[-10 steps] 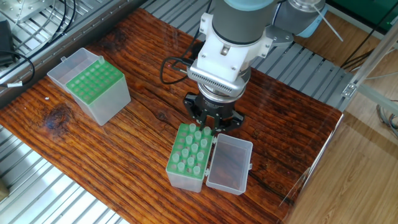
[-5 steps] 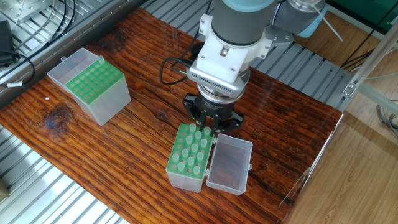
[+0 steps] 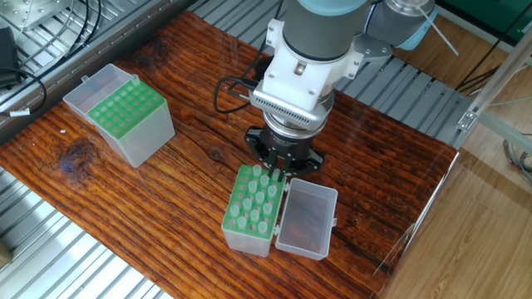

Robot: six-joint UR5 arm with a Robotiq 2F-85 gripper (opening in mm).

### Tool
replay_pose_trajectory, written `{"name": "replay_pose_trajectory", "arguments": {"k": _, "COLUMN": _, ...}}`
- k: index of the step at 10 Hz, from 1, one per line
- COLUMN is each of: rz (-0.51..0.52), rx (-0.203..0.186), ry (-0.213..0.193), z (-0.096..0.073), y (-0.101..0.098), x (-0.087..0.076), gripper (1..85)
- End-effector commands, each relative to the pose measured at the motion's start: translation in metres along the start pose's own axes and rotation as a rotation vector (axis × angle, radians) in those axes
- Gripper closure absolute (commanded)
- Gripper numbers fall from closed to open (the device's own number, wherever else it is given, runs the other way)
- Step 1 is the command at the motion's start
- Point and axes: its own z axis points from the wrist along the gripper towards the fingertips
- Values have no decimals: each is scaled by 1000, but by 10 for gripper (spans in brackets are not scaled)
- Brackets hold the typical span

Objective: Transfer all large pipette tips from one holder to another

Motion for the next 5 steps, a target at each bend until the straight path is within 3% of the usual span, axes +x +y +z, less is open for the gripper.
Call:
{"name": "replay_pose_trajectory", "arguments": {"k": 1, "rz": 14, "rx": -6, "ry": 0, "z": -4, "y": 3, "x": 0, "gripper": 757}}
{"name": "replay_pose_trajectory", "arguments": {"k": 3, "rz": 18, "rx": -2, "ry": 1, "z": -4, "y": 2, "x": 1, "gripper": 830}}
{"name": "replay_pose_trajectory", "arguments": {"k": 5, "rz": 22, "rx": 3, "ry": 7, "z": -6, "y": 1, "x": 2, "gripper": 840}}
